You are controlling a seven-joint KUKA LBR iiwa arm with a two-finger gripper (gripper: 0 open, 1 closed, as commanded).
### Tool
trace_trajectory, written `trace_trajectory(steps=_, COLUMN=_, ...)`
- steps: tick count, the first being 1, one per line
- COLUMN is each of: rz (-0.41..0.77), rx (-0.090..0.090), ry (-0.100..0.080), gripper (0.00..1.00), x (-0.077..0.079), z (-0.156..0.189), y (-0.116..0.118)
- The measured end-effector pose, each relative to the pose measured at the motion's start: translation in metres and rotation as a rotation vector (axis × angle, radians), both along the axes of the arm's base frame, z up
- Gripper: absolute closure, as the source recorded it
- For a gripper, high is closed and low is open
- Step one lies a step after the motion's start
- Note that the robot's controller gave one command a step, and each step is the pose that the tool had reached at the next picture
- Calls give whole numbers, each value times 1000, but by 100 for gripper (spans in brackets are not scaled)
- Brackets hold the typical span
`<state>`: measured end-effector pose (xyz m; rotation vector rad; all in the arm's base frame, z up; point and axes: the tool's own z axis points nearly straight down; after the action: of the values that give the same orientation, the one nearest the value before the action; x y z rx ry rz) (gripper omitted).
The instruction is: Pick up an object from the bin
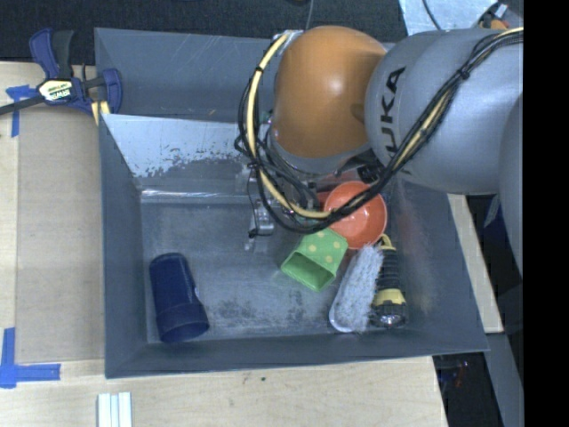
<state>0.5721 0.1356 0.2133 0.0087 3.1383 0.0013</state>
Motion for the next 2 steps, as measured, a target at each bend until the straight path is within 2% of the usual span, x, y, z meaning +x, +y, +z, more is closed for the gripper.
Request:
trace_trajectory(steps=1, rz=0, rx=0, ry=0, gripper=0, x=0, z=0, y=0)
trace_trajectory(steps=2, rz=112, rx=1, ry=-5, gripper=0, x=24, z=-86, y=70)
